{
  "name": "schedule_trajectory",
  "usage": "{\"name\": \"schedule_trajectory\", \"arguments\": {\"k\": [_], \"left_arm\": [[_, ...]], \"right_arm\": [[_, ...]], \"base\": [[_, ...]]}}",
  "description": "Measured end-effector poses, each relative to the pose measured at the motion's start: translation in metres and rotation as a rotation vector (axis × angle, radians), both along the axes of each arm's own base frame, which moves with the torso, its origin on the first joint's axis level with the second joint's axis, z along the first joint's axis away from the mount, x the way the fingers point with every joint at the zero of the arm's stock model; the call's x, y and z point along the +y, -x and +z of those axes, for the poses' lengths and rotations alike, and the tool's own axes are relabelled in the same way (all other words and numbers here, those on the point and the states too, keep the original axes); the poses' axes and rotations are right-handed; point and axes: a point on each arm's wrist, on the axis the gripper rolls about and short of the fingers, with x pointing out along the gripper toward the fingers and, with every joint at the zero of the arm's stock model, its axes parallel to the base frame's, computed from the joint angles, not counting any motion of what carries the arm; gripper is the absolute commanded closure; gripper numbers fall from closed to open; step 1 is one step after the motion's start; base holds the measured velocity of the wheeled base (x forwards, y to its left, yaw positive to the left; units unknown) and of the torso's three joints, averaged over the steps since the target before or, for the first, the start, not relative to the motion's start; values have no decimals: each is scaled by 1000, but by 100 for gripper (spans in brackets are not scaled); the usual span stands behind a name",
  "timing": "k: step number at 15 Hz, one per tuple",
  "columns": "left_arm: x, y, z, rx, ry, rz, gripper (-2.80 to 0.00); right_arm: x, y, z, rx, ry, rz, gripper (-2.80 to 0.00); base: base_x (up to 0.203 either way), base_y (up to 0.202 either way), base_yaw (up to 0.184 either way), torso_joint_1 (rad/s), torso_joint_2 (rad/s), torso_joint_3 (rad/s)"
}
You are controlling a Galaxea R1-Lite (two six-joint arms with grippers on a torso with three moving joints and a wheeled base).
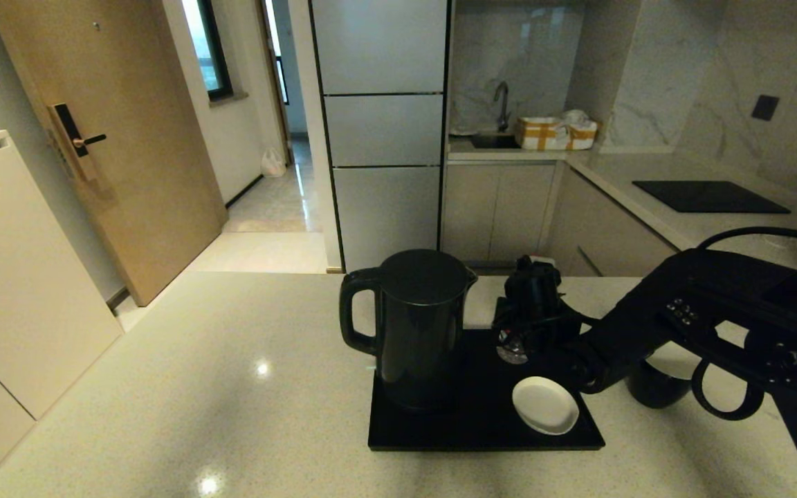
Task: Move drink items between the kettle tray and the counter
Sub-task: Return the bottled water to its original position
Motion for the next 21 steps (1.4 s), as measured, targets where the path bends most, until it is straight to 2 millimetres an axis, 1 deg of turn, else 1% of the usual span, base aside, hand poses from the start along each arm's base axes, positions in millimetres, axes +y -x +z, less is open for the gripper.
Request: {"name": "schedule_trajectory", "arguments": {"k": [4, 5, 10, 12, 14, 21], "left_arm": [[0, 0, 0, 0, 0, 0, 0], [0, 0, 0, 0, 0, 0, 0], [0, 0, 0, 0, 0, 0, 0], [0, 0, 0, 0, 0, 0, 0], [0, 0, 0, 0, 0, 0, 0], [0, 0, 0, 0, 0, -1, 0]], "right_arm": [[-1, -4, -12, 6, 24, 2, 0], [-2, -4, -13, 9, 27, -1, -280], [-4, -2, -16, 30, 36, -1, -280], [-6, 3, -13, 43, 39, 5, -280], [-9, 12, -8, 57, 41, 10, -280], [-16, 61, 11, 107, 46, 44, -280]], "base": [[0, 0, 0, 0, 0, 0], [0, 0, 0, 0, 0, 0], [0, 0, 0, 0, 0, 0], [0, 0, 0, 0, 0, 0], [0, 0, 0, 0, 0, 0], [0, 0, 0, 0, 0, 0]]}}
